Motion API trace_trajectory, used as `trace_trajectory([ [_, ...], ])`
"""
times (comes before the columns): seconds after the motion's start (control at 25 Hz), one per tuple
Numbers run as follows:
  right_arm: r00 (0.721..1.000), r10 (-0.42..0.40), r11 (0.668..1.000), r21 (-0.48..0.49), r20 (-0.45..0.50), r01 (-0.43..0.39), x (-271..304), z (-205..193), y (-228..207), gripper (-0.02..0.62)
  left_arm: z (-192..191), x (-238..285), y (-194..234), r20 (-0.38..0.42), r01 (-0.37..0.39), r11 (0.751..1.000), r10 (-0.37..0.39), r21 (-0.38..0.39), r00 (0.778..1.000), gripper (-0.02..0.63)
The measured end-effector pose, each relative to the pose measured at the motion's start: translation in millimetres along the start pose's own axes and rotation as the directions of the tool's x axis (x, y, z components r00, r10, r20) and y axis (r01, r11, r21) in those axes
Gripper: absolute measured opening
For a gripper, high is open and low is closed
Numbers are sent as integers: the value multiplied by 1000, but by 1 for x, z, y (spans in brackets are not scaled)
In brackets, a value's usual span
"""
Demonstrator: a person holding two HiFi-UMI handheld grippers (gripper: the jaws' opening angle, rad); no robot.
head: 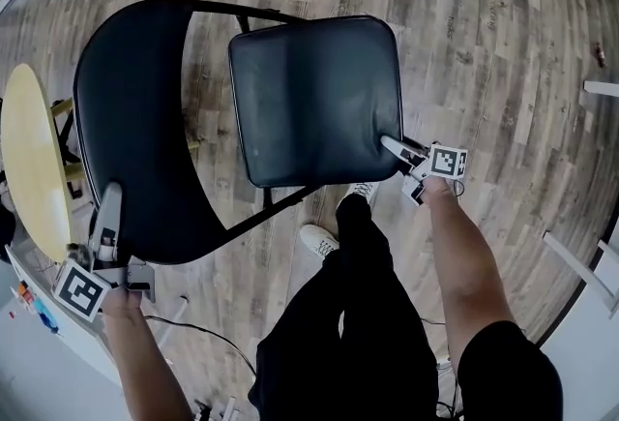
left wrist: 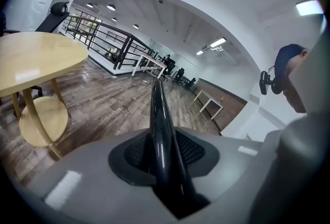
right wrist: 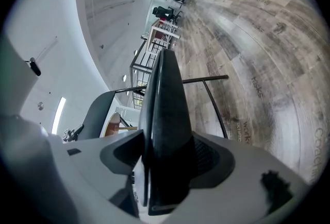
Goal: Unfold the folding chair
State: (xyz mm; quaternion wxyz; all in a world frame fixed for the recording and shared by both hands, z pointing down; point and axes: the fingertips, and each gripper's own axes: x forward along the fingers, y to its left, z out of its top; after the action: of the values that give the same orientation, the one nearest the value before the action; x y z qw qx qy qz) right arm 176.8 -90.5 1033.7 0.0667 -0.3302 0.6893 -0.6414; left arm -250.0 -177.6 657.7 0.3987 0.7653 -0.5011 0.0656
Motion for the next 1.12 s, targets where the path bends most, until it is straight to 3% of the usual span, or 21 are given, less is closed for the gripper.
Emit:
trace_trajectory([
  [0.36, 1000, 27, 999, 31, -4, -27, -1, -4, -9, 265, -3, 2, -3, -13, 43, 999, -44, -26, 999, 109],
  [0.72, 998, 62, 997, -52, -19, -63, 2, 3, -1, 265, -3, 4, -4, -14, 55, 998, -55, -27, 998, 108],
  [0.88, 1000, 2, 1000, 15, -17, -2, -1, -3, -13, 285, -4, 3, -3, -12, 51, 998, -52, -36, 999, 109],
  [1.12, 999, -36, 999, 10, -33, 36, -2, -4, -14, 287, -4, 0, 2, -16, 30, 999, -30, -28, 999, 110],
])
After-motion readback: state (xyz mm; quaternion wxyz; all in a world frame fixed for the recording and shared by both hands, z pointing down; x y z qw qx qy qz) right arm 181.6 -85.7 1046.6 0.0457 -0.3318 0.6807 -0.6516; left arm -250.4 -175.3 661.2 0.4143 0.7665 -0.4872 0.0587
